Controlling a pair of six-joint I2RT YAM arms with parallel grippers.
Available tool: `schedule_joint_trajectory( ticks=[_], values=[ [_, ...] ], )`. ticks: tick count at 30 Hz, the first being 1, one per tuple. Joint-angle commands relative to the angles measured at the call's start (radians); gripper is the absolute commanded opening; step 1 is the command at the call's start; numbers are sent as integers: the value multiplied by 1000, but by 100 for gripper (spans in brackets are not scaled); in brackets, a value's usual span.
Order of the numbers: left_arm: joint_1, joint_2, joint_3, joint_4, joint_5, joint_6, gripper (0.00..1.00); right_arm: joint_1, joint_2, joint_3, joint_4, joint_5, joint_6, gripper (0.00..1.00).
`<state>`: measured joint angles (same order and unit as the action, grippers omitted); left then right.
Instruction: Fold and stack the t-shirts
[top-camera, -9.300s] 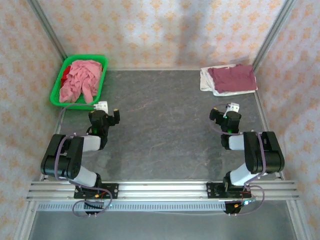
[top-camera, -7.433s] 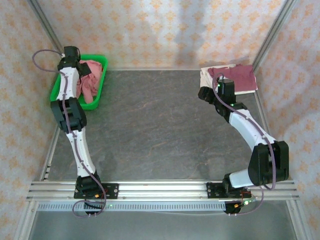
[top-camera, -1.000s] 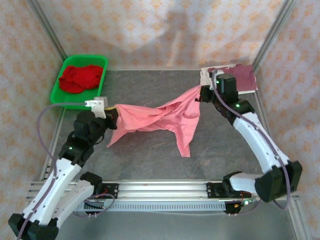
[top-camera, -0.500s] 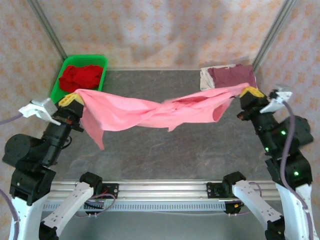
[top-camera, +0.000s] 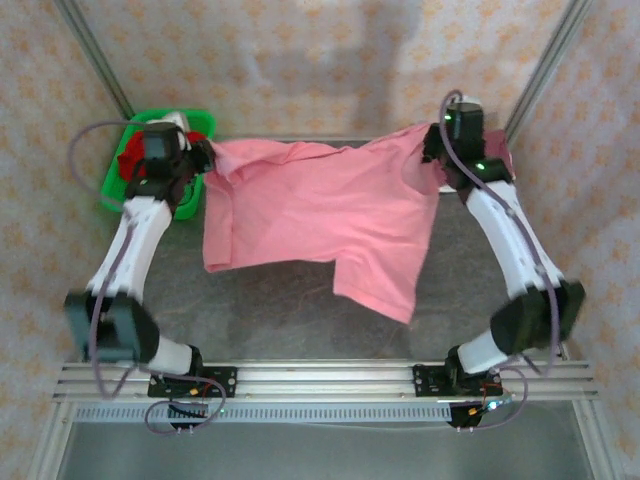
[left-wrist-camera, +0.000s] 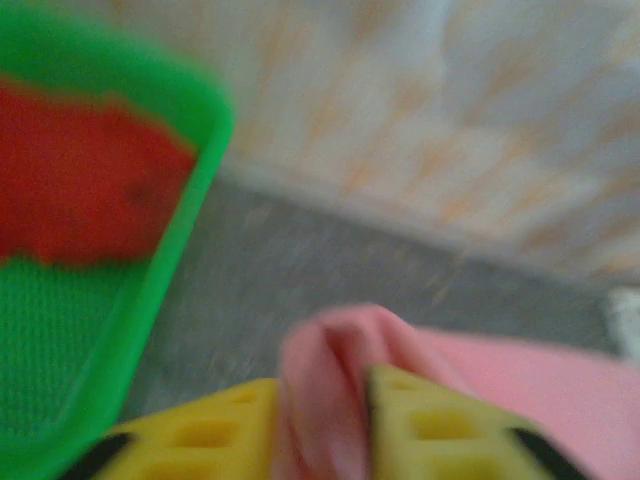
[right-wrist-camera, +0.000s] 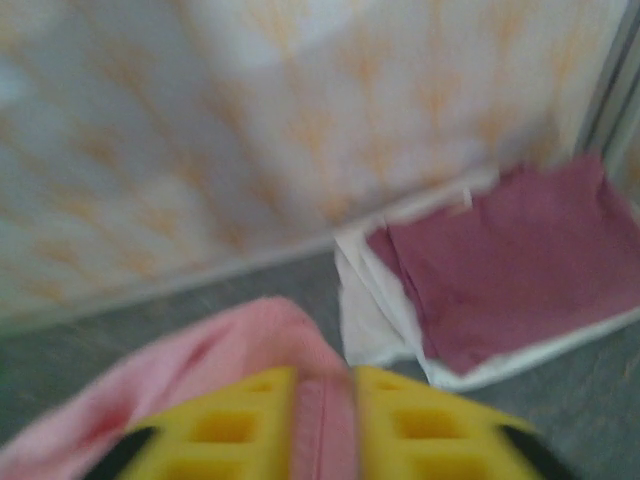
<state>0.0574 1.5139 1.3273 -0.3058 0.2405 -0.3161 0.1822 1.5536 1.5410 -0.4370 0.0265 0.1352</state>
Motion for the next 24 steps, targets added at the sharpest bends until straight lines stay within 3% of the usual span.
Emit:
schedule_joint_trajectory(
  ticks=[1, 8, 12, 18, 24],
  values=[
    [0, 73, 37, -106, 32, -23, 62, -10, 45, 78, -44, -23, 57, 59],
    [-5, -40, -166, -164, 33, 8, 67, -1, -135, -207, -9, -159, 49, 63],
    [-6, -71, -266, -242, -13, 47, 67, 83, -222, -400, 29, -241, 26, 64],
    [-4, 88, -242, -197, -18, 32, 64, 183, -62, -473, 139, -323, 167, 64],
    [-32, 309, -8, -188, -4, 39, 58, 249, 99, -366, 221, -346, 197, 64]
  ],
)
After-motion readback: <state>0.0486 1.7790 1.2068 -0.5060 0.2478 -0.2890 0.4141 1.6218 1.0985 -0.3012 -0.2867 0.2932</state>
